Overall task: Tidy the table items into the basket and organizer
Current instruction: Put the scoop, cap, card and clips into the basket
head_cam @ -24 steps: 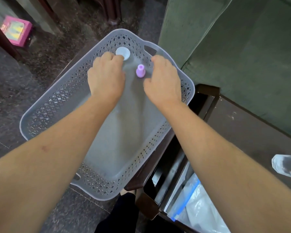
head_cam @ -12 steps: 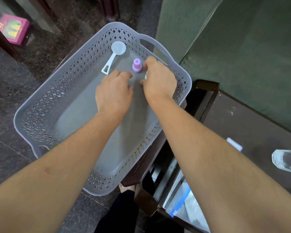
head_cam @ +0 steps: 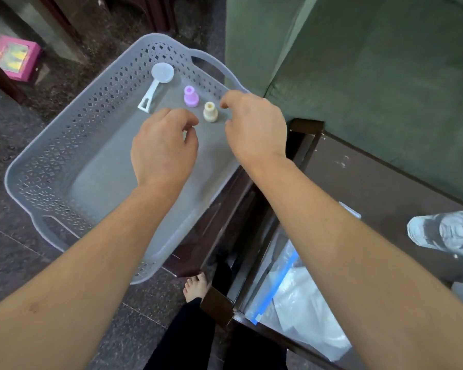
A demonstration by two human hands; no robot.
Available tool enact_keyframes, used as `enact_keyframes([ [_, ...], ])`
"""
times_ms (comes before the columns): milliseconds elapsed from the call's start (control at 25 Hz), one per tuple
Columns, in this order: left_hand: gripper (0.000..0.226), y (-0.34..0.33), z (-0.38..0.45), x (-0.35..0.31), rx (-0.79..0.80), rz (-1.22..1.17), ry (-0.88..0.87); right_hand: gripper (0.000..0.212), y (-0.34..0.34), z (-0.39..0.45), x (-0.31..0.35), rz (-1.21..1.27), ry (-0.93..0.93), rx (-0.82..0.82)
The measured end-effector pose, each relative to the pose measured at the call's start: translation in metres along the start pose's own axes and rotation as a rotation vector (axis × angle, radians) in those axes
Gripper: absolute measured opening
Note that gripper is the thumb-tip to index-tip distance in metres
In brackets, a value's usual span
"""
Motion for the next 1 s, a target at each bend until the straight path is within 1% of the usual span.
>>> enact_keyframes([
  [40, 0.024, 0.004, -0.006, -0.010, -0.032, -0.032, -0.008, 0.030, 0.007, -0.009, -0.008, 0.045, -0.005, -0.050],
  [120, 0.024, 0.006, -0.022, -0.036, -0.063, -0.074, -0.048, 0.031, 0.022, -0.038, -0.037, 0.157, -0.045, -0.225],
  [160, 0.024, 0.002, -0.032, -0.053, -0.056, -0.093, -0.089, 0.031, 0.027, -0.056, -0.057, 0.216, -0.090, -0.307],
  [240, 0.025, -0.020, -0.057, -0.087, 0.021, -0.142, -0.197, 0.031, 0.025, -0.097, -0.106, 0.325, -0.238, -0.373],
  [320, 0.028, -0.053, -0.083, -0.112, 0.164, -0.197, -0.290, 0.031, 0.009, -0.137, -0.150, 0.389, -0.373, -0.369],
  [400, 0.033, -0.101, -0.115, -0.133, 0.362, -0.193, -0.316, 0.033, -0.012, -0.180, -0.193, 0.409, -0.506, -0.316],
  [440, 0.036, -0.127, -0.128, -0.137, 0.471, -0.184, -0.278, 0.035, -0.023, -0.200, -0.212, 0.401, -0.569, -0.277],
  [520, 0.043, -0.172, -0.153, -0.140, 0.664, -0.226, -0.093, 0.038, -0.042, -0.246, -0.244, 0.367, -0.680, -0.226],
  [560, 0.046, -0.190, -0.161, -0.141, 0.715, -0.240, -0.011, 0.040, -0.050, -0.270, -0.258, 0.363, -0.723, -0.216],
  [600, 0.046, -0.207, -0.170, -0.147, 0.732, -0.210, 0.015, 0.042, -0.057, -0.295, -0.271, 0.365, -0.761, -0.202],
  [680, 0.051, -0.229, -0.179, -0.155, 0.696, -0.045, -0.026, 0.047, -0.072, -0.330, -0.284, 0.329, -0.787, -0.140],
  [800, 0.069, -0.248, -0.187, -0.170, 0.621, 0.181, -0.017, 0.054, -0.087, -0.364, -0.302, 0.199, -0.864, -0.040],
  [880, 0.081, -0.254, -0.186, -0.175, 0.578, 0.231, 0.015, 0.056, -0.095, -0.376, -0.310, 0.192, -0.924, 0.004],
  [960, 0.090, -0.257, -0.180, -0.176, 0.567, 0.227, 0.063, 0.055, -0.101, -0.382, -0.310, 0.203, -0.914, 0.009],
  [1000, 0.091, -0.257, -0.178, -0.178, 0.566, 0.202, 0.086, 0.054, -0.100, -0.386, -0.310, 0.201, -0.893, -0.017],
])
Point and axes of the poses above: each hand's wrist, its own z-axis towards the middle knuckle, its own y-axis out of the back of the hand, x = y × z, the point moved 5 cm from there along z, towards the middle knuckle, and after that the axes turned 3 degrees about x, right-handed, at the moved point
